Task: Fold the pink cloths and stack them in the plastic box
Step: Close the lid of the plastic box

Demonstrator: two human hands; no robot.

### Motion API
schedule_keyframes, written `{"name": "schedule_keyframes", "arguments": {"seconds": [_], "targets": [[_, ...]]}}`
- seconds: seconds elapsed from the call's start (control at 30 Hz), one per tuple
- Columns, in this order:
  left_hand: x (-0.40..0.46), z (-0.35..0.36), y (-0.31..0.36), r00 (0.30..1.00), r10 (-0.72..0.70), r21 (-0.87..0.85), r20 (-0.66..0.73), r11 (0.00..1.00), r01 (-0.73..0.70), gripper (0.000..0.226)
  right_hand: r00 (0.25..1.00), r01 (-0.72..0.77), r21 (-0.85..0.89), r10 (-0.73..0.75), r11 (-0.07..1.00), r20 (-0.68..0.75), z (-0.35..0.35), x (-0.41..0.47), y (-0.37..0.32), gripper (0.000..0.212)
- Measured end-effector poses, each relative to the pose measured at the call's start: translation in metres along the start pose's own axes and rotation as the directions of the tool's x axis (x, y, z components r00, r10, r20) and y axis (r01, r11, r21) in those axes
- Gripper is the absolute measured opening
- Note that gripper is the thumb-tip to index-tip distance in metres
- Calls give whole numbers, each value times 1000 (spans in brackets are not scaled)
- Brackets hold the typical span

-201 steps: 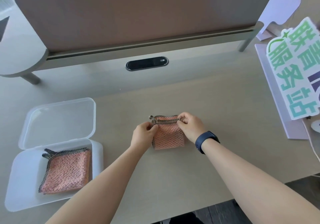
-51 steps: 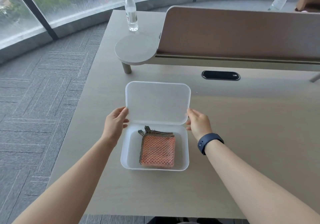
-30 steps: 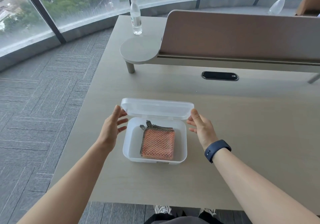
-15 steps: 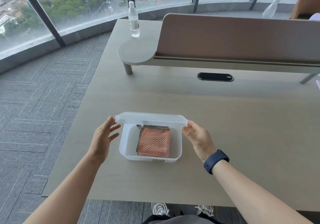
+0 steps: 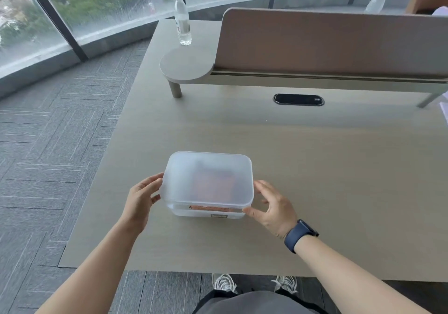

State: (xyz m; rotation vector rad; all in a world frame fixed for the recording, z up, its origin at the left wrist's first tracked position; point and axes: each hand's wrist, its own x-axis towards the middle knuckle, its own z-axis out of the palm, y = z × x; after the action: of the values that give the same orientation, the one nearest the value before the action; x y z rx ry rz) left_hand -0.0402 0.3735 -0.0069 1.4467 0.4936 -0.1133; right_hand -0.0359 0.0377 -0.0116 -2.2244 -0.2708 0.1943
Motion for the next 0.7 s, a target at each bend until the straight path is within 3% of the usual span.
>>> {"name": "schedule_keyframes", "arguments": {"seconds": [0.4, 0.7], "targets": [[-5, 6, -11, 999, -25, -29, -24, 999, 24, 33, 1000, 3, -151, -5, 989, -13, 13, -4, 12, 75], [-3, 6, -16, 999, -31, -45, -36, 999, 29, 30, 1000, -22, -142, 24, 990, 13, 12, -6, 12, 74]]}}
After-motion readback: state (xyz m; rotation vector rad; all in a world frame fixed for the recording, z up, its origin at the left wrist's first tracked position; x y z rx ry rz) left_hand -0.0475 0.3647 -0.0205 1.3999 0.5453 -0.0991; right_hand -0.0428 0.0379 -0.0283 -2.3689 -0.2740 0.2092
